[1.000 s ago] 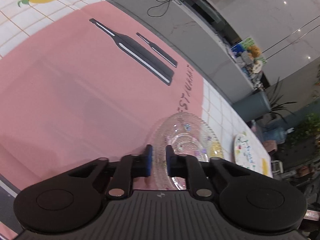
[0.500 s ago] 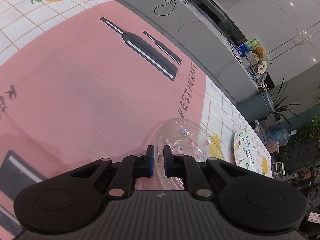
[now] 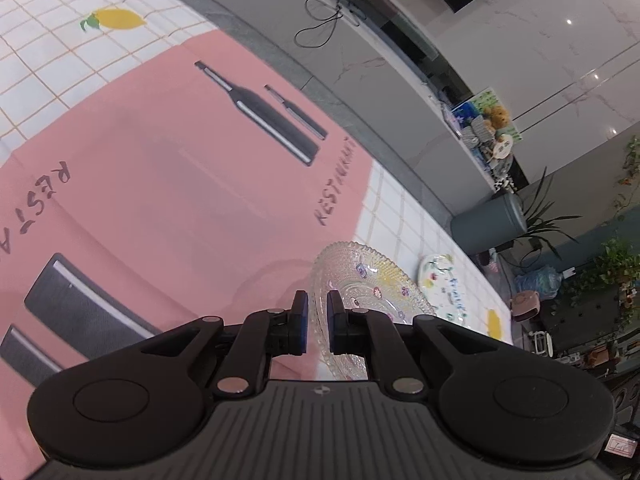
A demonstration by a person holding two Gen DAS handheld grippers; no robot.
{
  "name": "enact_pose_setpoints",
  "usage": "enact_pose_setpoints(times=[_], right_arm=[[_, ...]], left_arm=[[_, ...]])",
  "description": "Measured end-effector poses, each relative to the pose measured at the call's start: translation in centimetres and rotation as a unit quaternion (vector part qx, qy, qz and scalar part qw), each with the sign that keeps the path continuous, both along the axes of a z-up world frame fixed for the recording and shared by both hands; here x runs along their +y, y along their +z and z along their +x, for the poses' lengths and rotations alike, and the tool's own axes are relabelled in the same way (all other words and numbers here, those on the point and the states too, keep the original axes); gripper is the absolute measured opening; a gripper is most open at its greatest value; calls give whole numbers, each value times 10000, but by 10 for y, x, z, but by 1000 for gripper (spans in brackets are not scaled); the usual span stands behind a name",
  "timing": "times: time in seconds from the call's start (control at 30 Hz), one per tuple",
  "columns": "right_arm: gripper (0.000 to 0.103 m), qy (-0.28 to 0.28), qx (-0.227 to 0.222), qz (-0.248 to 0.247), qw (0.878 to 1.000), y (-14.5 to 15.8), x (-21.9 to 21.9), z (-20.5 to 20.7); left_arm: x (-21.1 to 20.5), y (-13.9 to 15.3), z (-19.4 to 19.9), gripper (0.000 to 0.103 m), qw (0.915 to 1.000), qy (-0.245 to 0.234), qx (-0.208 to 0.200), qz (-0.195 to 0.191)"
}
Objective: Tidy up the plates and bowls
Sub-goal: 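Lift the second glass plate with both grippers toward the first glass plate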
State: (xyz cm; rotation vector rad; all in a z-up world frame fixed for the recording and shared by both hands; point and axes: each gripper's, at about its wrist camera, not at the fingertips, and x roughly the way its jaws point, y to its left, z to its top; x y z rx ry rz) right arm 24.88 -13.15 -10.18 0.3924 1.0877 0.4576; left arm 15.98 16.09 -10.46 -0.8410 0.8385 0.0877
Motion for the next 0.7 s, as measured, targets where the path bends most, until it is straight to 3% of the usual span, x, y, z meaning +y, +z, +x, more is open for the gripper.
enact_pose_setpoints(times=[0.7], right_arm=[[8,-675,-632,693,9933,56,-108,-101]], left_arm=[[-85,77,-68,9,9959,-475,-731,227]])
